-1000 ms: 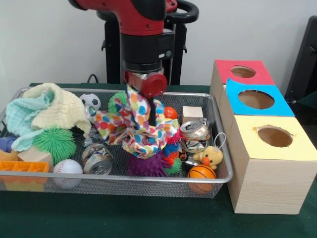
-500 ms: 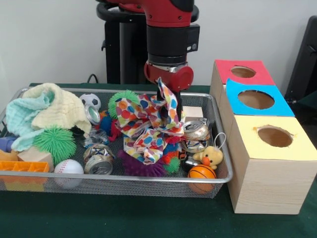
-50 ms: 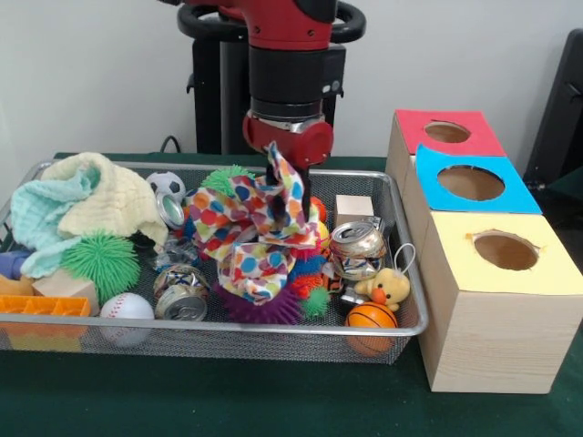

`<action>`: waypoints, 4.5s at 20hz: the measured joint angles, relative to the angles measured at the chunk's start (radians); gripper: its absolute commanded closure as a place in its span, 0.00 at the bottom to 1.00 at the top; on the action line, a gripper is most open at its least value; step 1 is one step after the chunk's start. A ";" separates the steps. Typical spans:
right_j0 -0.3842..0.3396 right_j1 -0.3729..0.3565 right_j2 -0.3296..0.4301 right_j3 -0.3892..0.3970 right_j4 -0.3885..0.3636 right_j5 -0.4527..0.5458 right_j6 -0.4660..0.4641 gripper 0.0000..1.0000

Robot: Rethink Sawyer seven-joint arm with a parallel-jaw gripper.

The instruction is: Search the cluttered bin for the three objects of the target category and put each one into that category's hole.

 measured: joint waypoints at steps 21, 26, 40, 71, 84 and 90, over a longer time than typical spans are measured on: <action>0.033 -0.199 -0.058 -0.175 -0.154 0.505 0.000 0.00; 0.033 -0.208 -0.058 -0.175 -0.156 0.505 0.000 0.00; 0.091 -0.131 -0.058 -0.167 -0.070 0.416 0.000 0.00; 0.168 -0.025 -0.068 -0.016 0.154 0.189 0.000 0.00; 0.203 -0.003 -0.075 0.024 0.237 0.112 0.000 0.00; 0.239 0.025 -0.075 0.024 0.286 0.071 0.000 0.00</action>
